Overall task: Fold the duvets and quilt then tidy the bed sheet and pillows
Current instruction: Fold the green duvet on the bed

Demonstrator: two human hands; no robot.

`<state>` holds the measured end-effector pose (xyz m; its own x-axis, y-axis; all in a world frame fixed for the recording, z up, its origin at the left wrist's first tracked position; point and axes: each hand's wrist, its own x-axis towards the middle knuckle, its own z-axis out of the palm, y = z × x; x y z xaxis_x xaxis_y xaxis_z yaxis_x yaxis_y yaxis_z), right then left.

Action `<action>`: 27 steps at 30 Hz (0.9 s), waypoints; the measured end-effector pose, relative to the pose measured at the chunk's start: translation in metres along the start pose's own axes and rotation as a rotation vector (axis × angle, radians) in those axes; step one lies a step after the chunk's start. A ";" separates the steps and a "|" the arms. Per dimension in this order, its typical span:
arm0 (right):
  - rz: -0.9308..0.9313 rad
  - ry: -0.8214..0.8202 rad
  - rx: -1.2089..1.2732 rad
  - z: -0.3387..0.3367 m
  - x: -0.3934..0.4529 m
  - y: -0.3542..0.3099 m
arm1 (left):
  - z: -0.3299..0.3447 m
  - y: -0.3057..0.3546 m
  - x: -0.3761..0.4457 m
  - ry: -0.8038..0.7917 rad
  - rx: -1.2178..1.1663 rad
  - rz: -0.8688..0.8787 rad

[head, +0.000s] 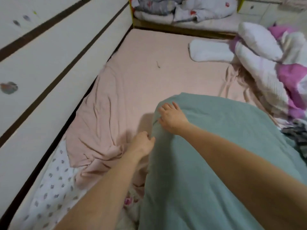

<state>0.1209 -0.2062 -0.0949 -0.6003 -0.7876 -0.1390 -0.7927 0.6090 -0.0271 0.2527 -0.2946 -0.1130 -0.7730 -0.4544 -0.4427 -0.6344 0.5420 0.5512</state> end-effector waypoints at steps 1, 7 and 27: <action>-0.009 -0.028 -0.025 0.004 0.028 0.007 | -0.001 0.005 0.021 0.022 -0.050 -0.017; 0.122 -0.166 -0.162 0.042 0.141 0.033 | 0.036 0.004 0.091 -0.057 -0.247 -0.123; 0.264 0.298 0.122 0.055 0.017 0.052 | 0.063 -0.019 0.031 -0.034 -0.311 -0.254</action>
<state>0.0753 -0.1821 -0.1535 -0.8001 -0.5844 0.1352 -0.5995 0.7866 -0.1481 0.2399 -0.2744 -0.1819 -0.5950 -0.5197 -0.6131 -0.7761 0.1729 0.6065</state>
